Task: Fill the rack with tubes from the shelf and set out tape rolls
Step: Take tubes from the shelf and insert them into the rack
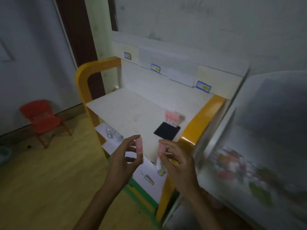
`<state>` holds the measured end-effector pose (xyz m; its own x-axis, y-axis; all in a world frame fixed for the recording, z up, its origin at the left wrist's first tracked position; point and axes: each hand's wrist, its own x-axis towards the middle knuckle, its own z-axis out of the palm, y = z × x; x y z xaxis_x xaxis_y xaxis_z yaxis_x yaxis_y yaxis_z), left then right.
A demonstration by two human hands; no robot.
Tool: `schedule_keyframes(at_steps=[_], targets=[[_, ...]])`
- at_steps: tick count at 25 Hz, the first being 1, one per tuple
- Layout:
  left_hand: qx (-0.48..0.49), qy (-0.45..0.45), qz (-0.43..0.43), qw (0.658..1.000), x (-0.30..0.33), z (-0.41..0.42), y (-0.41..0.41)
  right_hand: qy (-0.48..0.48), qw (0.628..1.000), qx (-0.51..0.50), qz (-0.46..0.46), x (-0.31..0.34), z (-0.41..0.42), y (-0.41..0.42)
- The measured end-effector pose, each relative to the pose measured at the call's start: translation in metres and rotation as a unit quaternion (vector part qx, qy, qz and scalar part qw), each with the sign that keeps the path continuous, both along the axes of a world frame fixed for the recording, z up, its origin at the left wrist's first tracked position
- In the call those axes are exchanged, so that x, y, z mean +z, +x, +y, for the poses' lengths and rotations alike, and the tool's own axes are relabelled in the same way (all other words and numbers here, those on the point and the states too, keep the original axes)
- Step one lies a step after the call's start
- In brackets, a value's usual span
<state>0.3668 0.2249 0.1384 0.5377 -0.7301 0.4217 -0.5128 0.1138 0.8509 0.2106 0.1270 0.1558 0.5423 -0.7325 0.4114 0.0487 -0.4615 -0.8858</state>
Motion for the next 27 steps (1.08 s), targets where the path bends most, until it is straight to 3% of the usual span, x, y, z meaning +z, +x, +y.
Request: schedule_keyframes(at_steps=[9,19,27], targets=[[-0.089,0.017,0.011,0.996,-0.011,-0.01,0.145,0.051,0.988,-0.142,0.03,-0.028,0.003,0.126],[-0.227,0.038,0.014,0.973,-0.029,-0.138,0.182,0.088,0.936,-0.342,-0.008,-0.069,-0.09,0.145],[-0.304,0.052,-0.003,0.951,-0.031,-0.247,0.183,0.152,0.905,-0.394,-0.048,-0.074,-0.158,0.142]])
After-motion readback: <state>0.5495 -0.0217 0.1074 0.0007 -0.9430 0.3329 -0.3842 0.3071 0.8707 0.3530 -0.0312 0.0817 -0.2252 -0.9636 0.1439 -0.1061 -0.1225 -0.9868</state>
